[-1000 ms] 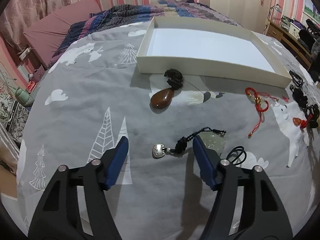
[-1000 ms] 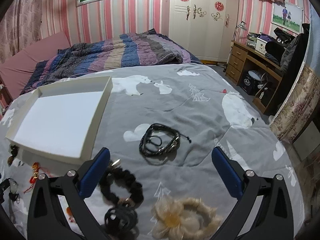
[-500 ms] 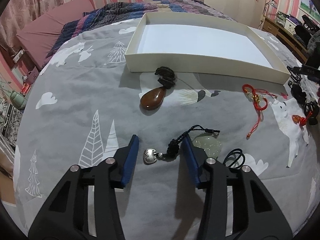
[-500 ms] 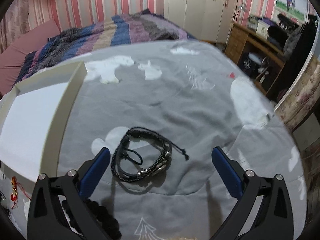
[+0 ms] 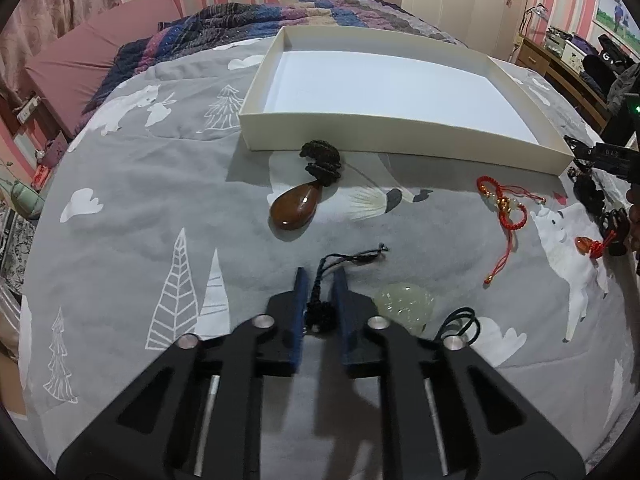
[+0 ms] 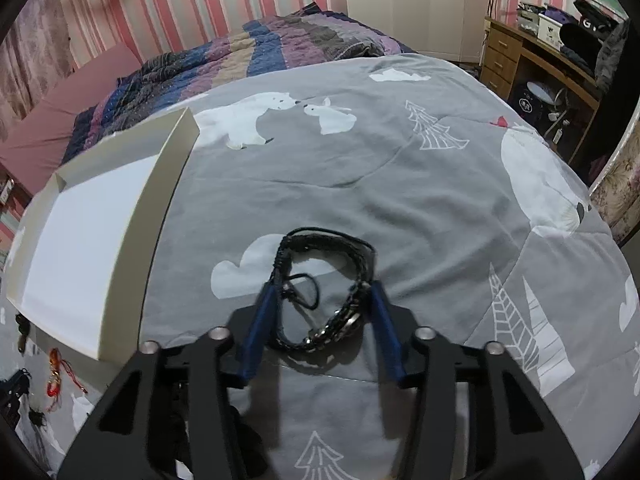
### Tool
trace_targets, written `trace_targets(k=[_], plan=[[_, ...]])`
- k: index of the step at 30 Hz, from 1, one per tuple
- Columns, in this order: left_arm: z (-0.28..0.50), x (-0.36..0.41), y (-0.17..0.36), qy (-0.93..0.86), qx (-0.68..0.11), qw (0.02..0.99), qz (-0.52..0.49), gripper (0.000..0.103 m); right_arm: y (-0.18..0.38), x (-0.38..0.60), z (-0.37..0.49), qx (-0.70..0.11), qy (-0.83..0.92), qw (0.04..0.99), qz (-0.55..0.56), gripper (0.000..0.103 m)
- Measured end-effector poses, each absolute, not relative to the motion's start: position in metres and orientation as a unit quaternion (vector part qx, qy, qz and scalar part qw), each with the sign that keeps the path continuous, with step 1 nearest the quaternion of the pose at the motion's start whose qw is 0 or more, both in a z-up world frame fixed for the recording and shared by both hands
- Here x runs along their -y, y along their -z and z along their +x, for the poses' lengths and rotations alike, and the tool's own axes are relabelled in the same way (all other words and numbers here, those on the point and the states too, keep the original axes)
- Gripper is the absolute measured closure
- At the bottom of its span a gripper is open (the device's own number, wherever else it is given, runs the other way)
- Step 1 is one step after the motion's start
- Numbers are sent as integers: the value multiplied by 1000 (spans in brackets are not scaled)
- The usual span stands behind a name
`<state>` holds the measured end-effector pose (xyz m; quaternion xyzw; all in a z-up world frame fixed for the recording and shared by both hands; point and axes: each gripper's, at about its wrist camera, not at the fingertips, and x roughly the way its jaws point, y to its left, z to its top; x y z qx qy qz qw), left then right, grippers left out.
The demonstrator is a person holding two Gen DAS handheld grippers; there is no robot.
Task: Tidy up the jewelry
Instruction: 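Close right tool on braided bracelet while left tool closes on silver pendant cord, then carry bracelet in right tool over white tray while left tool carries pendant there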
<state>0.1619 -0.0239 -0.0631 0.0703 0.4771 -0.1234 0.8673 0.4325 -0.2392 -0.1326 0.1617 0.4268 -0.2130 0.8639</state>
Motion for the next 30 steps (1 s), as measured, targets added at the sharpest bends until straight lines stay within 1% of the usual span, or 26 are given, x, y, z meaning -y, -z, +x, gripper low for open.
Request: trace_targets(k=[6,7,8,15,20,26,30], plan=[[164,26,63,125,-480,866,60,95,129,240,431,-422,208,868,159,79],[163,24,62,126,-480,866,58,95,128,239,431,-422,208,868,157,80],[162,24,62,126,-480,866,56,95,127,238,430,-421,210,869,152,89],[162,25,54,125,-470,872,49,97,126,239,428,-419,204,871,157,90],[167,24,41,127,-460,878,46,98,116,240,424,-405,206,877,157,90],[186,31,13,147,-438,885,54,98,97,235,425,-388,202,885,158,90],[207,44,-14,162,-405,897,67,98,80,224,435,-375,190,895,149,90]])
